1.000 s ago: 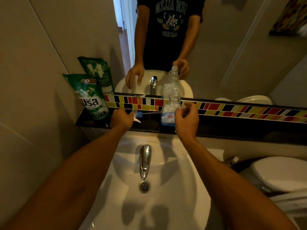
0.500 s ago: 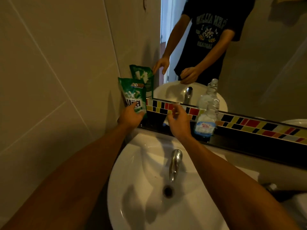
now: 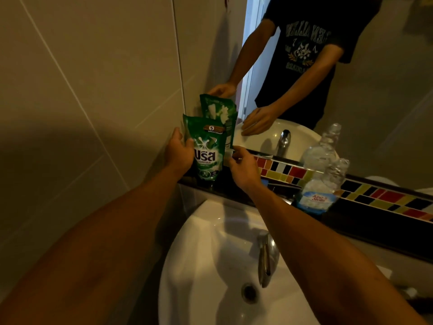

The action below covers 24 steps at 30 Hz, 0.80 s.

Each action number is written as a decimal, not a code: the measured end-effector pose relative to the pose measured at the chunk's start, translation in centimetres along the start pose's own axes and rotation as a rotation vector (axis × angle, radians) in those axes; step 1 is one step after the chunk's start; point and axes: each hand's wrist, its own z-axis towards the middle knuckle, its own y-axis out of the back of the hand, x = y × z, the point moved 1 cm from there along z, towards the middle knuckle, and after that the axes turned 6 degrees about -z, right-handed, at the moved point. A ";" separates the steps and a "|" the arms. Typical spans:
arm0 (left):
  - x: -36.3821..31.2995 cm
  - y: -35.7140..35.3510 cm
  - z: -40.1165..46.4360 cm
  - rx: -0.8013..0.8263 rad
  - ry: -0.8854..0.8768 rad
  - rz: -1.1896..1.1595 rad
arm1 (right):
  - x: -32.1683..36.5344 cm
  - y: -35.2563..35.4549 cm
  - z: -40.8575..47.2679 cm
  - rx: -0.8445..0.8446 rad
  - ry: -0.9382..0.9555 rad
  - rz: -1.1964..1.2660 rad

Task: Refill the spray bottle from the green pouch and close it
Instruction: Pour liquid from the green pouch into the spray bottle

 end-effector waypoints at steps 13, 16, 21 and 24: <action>0.4 -0.5 3.6 -0.081 -0.107 0.123 | -0.6 -3.8 3.8 -0.077 -0.008 0.009; 0.7 -0.4 3.9 -0.075 -0.163 0.146 | -1.0 -4.0 3.6 -0.105 -0.025 0.048; -0.2 -1.7 3.9 -0.001 -0.156 -0.249 | -1.0 -3.2 2.9 -0.168 -0.042 0.135; -1.2 -1.9 3.7 0.059 -0.116 -0.321 | -0.5 -1.9 1.9 -0.193 -0.049 0.185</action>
